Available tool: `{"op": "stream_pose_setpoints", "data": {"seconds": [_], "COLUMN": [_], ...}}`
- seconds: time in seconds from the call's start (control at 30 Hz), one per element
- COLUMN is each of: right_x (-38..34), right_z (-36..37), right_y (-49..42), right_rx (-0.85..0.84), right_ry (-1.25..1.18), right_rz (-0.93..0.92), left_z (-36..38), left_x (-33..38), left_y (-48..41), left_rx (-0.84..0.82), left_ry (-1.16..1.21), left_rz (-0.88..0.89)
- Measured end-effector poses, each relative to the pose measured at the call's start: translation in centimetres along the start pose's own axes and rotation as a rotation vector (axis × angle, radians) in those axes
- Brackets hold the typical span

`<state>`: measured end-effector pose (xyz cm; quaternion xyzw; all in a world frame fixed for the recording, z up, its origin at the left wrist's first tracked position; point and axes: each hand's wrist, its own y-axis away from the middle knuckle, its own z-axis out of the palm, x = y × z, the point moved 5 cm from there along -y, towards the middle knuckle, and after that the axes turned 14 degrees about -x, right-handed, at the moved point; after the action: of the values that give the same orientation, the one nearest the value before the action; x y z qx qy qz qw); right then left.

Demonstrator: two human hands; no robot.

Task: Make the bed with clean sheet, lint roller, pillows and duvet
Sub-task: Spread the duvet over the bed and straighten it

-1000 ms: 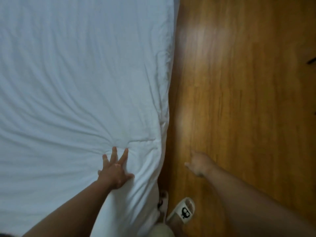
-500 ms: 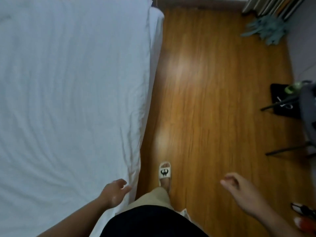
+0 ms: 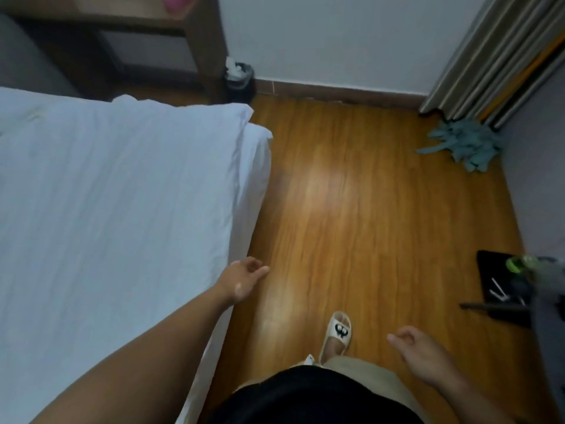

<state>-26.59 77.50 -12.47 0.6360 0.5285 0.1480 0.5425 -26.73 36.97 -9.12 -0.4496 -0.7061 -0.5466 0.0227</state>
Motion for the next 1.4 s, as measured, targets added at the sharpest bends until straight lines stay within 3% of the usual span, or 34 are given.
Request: {"op": "stream_pose_setpoints", "data": {"seconds": [0.17,0.3,0.4,0.5,0.6,0.8,0.9,1.03,1.17,1.3,1.4], "right_x": [-14.8,-26.7,-33.4,-38.4,-43.6,-59.9,-68.1,-76.3,-85.3,-91.0,-91.4], "right_z": [-13.9,-22.2,-27.0,-31.2,-34.9,-40.2,-39.5,-35.1,-26.8,-16.4,-10.3], "right_y": [-8.1,-13.5,-19.1,-25.4,-30.6,-40.1,-47.4,-57.9,-64.2,-68.0,-69.8], "right_rx": [-0.160,-0.159,-0.201,-0.239,-0.228,-0.203,-0.255,-0.496,-0.620,-0.728,-0.746], "right_ry": [0.215,0.300,0.338,0.377,0.460,0.726,0.905,1.096,1.426,1.221,1.105], "right_rz": [-0.146,-0.273,-0.308,-0.242,-0.175,-0.292,-0.395,-0.366,-0.569,-0.644,-0.634], "left_z": [-1.5,-3.5,-6.6,-12.0,-19.6,-34.9,-38.8,-40.3,-40.3,-41.2,-40.6], "left_x": [0.0,-2.6,-4.0,-1.7,2.8,11.5,12.3,11.3,9.0,6.6,4.5], "left_y": [-3.4,-6.9,-12.2,-18.9,-24.9,-33.7,-38.2,-42.9,-46.7,-51.3,-54.0], "left_rx": [0.026,0.128,0.155,0.143,0.107,0.207,0.274,0.337,0.375,0.407,0.451], "left_ry": [0.231,0.620,0.737,0.743,0.599,0.436,0.464,0.547,0.456,0.388,0.354], "left_rz": [-0.181,-0.299,-0.450,-0.514,-0.463,-0.427,-0.489,-0.669,-0.853,-0.905,-0.954]}}
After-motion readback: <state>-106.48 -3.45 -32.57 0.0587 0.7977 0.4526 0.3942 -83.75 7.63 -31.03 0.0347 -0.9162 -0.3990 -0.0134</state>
